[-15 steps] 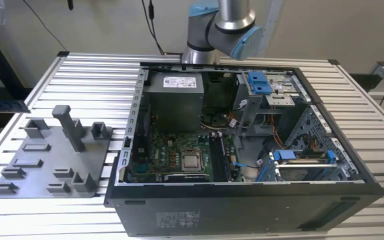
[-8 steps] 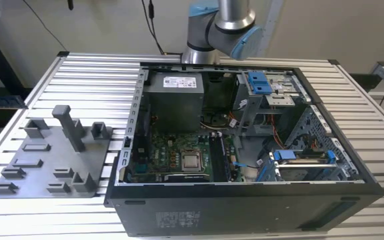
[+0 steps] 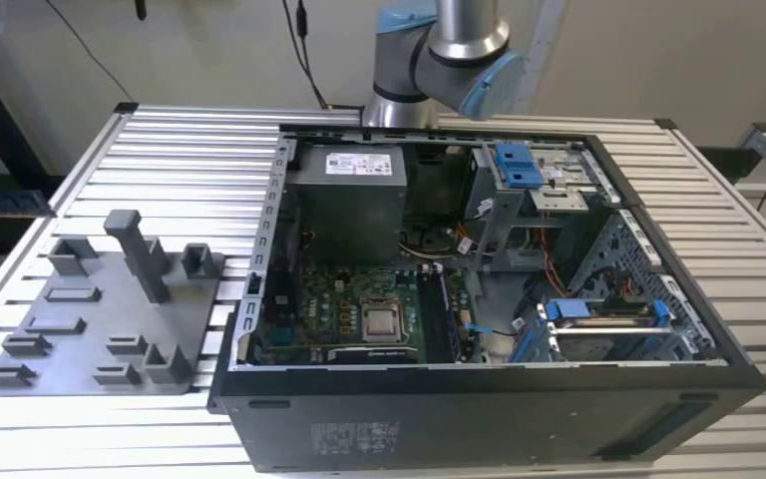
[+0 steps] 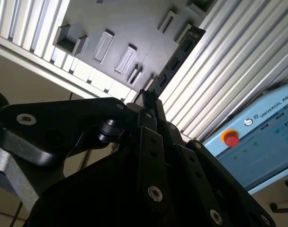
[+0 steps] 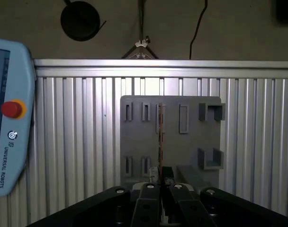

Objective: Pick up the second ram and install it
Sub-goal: 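Pick up the second ram and move it above second insertion slot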

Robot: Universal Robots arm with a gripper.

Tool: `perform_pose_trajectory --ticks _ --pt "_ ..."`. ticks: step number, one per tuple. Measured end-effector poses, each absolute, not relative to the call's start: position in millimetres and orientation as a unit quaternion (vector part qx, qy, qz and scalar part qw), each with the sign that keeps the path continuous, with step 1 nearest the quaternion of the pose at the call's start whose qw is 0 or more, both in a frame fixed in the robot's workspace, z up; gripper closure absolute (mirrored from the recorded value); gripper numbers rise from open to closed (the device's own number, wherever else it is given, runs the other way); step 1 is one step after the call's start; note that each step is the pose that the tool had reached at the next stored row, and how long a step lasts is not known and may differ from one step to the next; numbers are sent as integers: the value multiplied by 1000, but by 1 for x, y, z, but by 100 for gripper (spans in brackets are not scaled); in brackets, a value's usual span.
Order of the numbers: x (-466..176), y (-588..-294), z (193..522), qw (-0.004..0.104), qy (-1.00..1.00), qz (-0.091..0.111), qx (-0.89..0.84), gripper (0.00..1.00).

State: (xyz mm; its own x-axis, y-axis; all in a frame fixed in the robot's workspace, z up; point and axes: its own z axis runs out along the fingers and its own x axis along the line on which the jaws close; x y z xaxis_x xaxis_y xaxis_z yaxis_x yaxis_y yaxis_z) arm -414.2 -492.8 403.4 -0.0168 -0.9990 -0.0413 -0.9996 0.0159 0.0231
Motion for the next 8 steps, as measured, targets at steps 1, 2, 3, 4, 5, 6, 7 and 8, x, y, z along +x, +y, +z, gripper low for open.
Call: perform_pose_trajectory --ticks 1,2,3,4,5,6,7,8 --pt "-413 -493 403 7 713 23 -701 86" --pt "-412 -493 403 7 713 23 -701 86" --pt "-411 -493 403 7 713 23 -701 86" --pt "-409 -493 403 7 713 23 -701 86" --pt "-407 -493 403 7 713 23 -701 86" --pt "-405 -493 403 7 713 23 -701 86" --pt "-403 -493 403 7 713 23 -701 86" --pt "-400 -493 403 7 713 23 -701 86"
